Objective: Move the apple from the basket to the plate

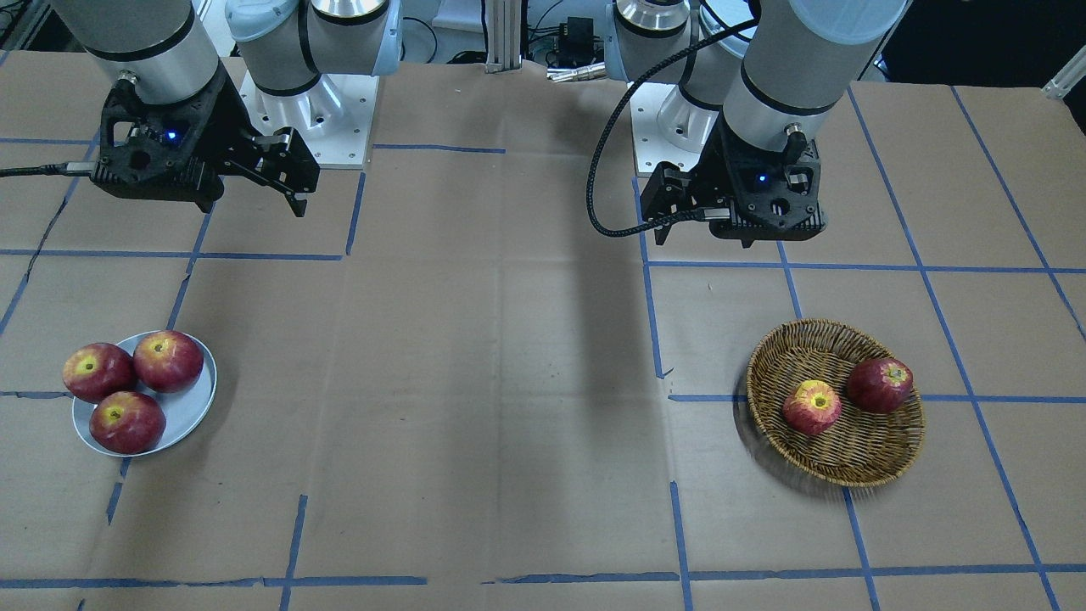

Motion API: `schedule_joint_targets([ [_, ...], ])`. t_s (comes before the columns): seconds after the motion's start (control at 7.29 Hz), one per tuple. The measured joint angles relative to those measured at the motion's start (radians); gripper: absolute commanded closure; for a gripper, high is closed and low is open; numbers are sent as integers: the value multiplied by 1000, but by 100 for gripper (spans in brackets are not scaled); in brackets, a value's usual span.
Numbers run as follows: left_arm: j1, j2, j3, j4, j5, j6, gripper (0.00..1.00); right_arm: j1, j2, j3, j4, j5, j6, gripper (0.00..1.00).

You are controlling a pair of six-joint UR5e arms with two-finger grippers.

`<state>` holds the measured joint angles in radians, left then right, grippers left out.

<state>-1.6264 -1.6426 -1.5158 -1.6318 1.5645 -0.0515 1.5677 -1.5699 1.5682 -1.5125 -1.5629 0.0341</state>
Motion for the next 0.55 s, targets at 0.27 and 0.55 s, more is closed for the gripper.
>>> schedule_joint_targets([
  [0.27, -1, -6, 5, -6, 2, -2, 1, 0, 0, 0, 0, 0, 0, 0],
  [0.55, 0, -8, 1, -3, 2, 0, 1, 0, 0, 1, 0, 1, 0, 0],
])
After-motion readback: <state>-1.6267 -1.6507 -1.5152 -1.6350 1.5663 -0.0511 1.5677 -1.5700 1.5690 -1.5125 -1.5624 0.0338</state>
